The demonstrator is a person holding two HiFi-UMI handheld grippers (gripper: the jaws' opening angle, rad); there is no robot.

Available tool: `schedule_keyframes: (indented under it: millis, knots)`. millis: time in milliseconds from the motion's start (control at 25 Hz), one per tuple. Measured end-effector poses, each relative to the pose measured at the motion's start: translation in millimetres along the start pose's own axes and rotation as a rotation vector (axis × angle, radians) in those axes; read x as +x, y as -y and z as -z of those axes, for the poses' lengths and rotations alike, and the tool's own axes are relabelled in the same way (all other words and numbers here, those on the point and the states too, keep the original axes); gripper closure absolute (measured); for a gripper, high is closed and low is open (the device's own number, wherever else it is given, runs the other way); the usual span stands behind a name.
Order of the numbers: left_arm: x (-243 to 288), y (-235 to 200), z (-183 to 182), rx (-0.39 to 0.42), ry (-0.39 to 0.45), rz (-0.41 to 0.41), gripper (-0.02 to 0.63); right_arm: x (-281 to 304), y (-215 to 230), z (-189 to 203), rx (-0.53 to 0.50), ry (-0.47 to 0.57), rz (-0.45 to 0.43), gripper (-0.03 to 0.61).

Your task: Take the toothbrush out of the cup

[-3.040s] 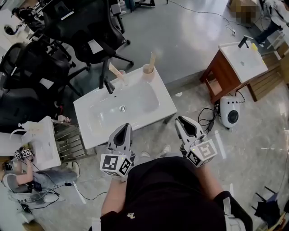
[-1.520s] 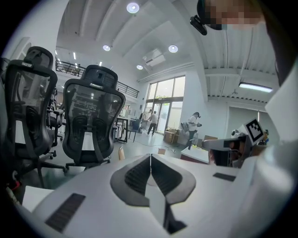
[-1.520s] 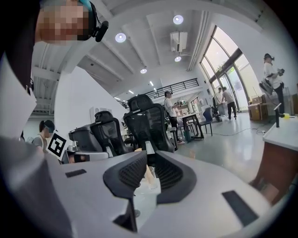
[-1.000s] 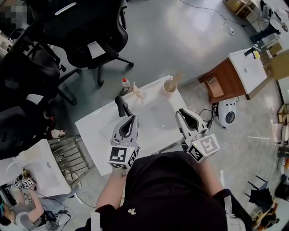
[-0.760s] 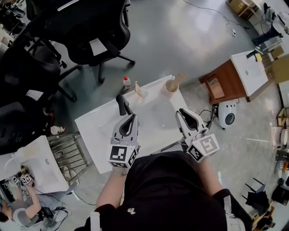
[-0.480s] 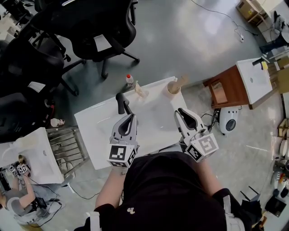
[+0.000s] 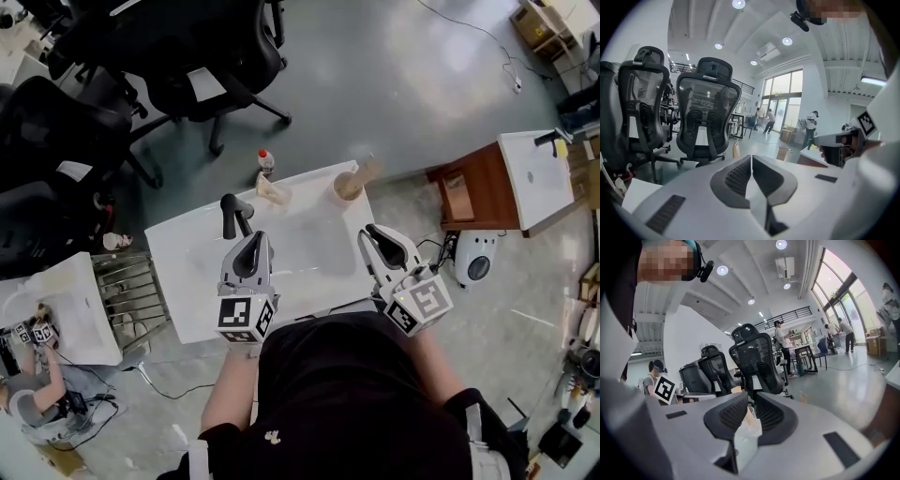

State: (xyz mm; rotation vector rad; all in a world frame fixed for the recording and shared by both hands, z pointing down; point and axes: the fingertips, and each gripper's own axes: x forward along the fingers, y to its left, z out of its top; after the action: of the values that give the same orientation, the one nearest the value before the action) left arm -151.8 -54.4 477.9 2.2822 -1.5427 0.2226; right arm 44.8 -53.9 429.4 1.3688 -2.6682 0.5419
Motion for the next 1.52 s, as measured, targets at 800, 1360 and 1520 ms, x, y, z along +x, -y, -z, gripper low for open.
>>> schedule_keyframes:
  millis: [800, 1360, 1520]
  knots:
    - [77, -34, 23, -0.077, -0.030, -0.163, 0.475, -22, 80, 12, 0.007, -0.091, 0.087, 0.509]
    - [103, -46, 22, -0.060, -0.042, -0.196, 0.567, -18, 103, 12, 0.026, -0.109, 0.102, 0.509]
    - [101, -44, 22, -0.049, -0.049, -0.202, 0.580, -15, 105, 11, 0.031, -0.107, 0.093, 0.509]
